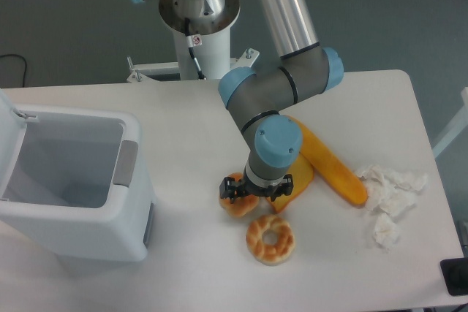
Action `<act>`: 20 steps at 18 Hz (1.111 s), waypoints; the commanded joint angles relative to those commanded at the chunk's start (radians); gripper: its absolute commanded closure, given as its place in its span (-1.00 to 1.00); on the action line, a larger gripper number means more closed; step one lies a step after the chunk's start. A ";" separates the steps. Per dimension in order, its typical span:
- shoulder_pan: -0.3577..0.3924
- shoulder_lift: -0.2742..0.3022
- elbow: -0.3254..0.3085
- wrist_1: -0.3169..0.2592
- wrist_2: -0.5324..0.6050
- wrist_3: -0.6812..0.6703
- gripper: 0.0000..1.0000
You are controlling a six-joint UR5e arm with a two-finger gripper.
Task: Pick up the round bread
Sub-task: 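Close the gripper fingers around the round bun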
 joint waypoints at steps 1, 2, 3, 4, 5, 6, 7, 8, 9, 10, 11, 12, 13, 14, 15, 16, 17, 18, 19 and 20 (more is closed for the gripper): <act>0.000 0.000 -0.002 0.000 0.000 0.000 -1.00; -0.002 0.000 -0.003 0.002 0.000 0.000 -1.00; -0.002 0.000 -0.003 0.002 0.000 0.000 -1.00; -0.002 0.000 -0.005 0.002 0.000 -0.002 -1.00; -0.002 0.000 -0.006 0.002 0.000 0.000 -1.00; -0.002 0.000 -0.008 0.002 0.000 0.000 -1.00; -0.006 0.000 -0.008 0.002 0.000 0.000 -1.00; -0.006 -0.002 -0.009 0.002 0.000 0.000 -1.00; -0.006 -0.002 -0.009 0.002 0.000 -0.002 -1.00; -0.006 -0.002 -0.009 0.002 0.000 -0.002 -1.00; -0.006 -0.002 -0.009 0.002 0.000 0.000 -1.00; -0.008 -0.002 -0.009 0.002 0.000 0.000 -1.00; -0.008 -0.002 -0.011 0.002 0.000 -0.002 -1.00; -0.008 -0.005 -0.011 0.003 0.000 0.000 -1.00; -0.008 -0.006 -0.011 0.003 0.000 0.000 -1.00; -0.008 -0.006 -0.011 0.003 0.000 -0.002 -1.00; -0.008 -0.006 -0.011 0.003 0.000 -0.002 -1.00; -0.009 -0.006 -0.014 0.009 0.002 -0.002 -1.00; -0.009 -0.006 -0.020 0.018 0.000 -0.003 -1.00; -0.015 -0.005 -0.023 0.028 0.000 -0.011 -1.00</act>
